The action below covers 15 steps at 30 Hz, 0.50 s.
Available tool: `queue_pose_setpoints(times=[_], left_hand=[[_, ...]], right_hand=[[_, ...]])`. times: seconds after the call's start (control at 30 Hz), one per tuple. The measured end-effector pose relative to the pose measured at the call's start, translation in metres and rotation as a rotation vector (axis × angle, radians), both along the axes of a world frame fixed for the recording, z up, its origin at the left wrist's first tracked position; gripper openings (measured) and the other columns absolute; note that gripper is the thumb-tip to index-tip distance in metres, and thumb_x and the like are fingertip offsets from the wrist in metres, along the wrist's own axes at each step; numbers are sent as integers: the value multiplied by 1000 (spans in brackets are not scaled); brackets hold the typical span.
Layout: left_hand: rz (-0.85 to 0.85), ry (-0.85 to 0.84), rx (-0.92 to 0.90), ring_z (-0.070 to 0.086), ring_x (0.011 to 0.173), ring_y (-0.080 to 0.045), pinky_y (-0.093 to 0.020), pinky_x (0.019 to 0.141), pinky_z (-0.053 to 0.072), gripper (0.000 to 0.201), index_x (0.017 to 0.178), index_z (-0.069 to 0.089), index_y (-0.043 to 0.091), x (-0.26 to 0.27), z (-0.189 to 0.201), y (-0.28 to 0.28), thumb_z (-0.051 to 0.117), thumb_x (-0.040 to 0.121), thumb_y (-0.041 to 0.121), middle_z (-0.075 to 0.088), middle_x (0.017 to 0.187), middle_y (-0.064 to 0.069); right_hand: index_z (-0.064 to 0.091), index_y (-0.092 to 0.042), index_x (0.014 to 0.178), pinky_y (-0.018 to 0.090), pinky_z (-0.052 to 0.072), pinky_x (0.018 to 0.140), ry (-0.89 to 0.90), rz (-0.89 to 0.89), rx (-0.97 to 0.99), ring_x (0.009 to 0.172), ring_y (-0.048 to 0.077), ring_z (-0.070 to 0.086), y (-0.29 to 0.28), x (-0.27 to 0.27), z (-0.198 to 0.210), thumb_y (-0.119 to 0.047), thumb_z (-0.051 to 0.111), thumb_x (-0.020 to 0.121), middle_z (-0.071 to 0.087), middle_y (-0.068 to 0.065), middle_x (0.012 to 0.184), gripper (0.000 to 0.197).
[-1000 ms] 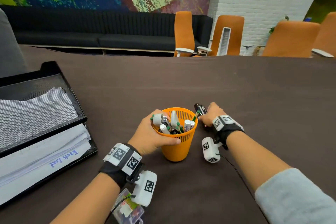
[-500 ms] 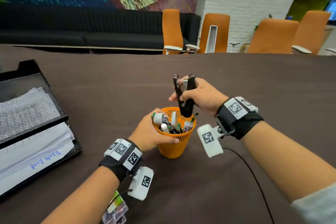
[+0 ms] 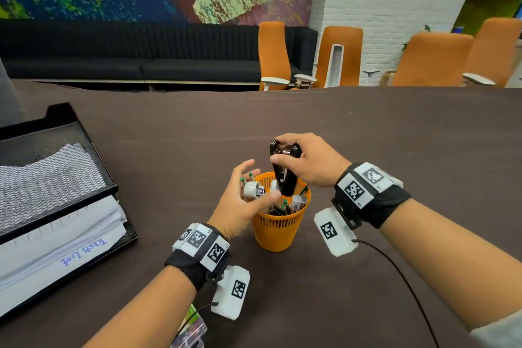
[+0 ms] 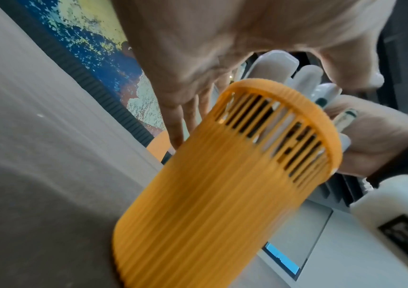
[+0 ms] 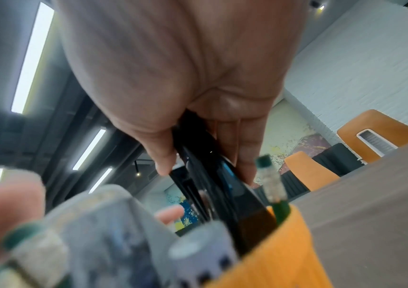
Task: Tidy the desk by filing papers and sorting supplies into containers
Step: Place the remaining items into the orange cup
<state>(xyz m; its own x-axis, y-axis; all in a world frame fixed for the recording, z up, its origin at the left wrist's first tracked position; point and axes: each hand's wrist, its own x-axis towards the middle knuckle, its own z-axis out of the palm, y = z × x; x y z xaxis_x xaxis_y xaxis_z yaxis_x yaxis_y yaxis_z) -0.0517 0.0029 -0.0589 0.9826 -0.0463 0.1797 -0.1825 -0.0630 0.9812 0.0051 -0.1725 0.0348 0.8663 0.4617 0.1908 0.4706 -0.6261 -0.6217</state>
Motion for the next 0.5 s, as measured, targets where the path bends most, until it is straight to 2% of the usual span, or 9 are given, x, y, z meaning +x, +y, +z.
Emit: queue_pose_setpoints(times=[0.1, 0.17, 0.23, 0.3, 0.33, 0.4, 0.5], left_hand=[[150, -86, 200, 47, 125, -3, -20, 92, 45, 74, 126, 55, 36, -2, 15, -3, 72, 60, 67, 49, 137, 13], [195, -111, 356, 49, 119, -1, -14, 86, 41, 55, 111, 66, 34, -3, 28, 1, 75, 66, 64, 53, 131, 16], [303, -84, 519, 57, 105, -4, -20, 78, 44, 37, 93, 68, 36, -6, 41, -1, 72, 70, 65, 59, 113, 15], [481, -58, 821, 60, 87, -11, -29, 71, 48, 46, 81, 63, 32, -14, 55, -5, 60, 69, 76, 60, 91, 13], [532, -44, 975, 60, 82, -14, -29, 68, 47, 53, 79, 61, 30, -18, 61, -10, 54, 69, 81, 61, 85, 11], [532, -17, 1188, 62, 81, -21, -30, 64, 45, 64, 80, 61, 25, -24, 71, -18, 45, 68, 87, 63, 81, 5], [465, 35, 1352, 62, 79, -22, -29, 59, 42, 67, 82, 60, 22, -26, 76, -26, 43, 70, 85, 62, 79, 1]], right_hand=[[60, -28, 127, 41, 54, 93, -29, -34, -24, 105, 16, 64, 1, 0, -4, -40, 61, 93, 68, -3, 116, 37], [58, -29, 129, 42, 53, 93, -45, -51, -53, 106, 17, 63, 4, -3, -2, -43, 59, 93, 67, -3, 118, 39], [56, -31, 131, 42, 53, 91, -93, -87, -122, 107, 19, 62, 3, -4, -2, -48, 56, 93, 67, -3, 121, 42], [52, -35, 133, 41, 53, 89, -164, -142, -210, 108, 22, 63, 2, -6, -4, -53, 52, 93, 66, -2, 123, 44], [52, -35, 134, 40, 53, 88, -184, -163, -240, 109, 24, 63, 2, -7, -5, -54, 52, 93, 66, -2, 124, 45], [52, -34, 134, 39, 53, 87, -197, -182, -261, 110, 26, 62, 2, -9, -8, -54, 52, 92, 66, 0, 125, 46], [53, -31, 133, 39, 52, 89, -205, -196, -229, 111, 28, 61, 3, -10, -13, -52, 54, 92, 66, 2, 125, 46]])
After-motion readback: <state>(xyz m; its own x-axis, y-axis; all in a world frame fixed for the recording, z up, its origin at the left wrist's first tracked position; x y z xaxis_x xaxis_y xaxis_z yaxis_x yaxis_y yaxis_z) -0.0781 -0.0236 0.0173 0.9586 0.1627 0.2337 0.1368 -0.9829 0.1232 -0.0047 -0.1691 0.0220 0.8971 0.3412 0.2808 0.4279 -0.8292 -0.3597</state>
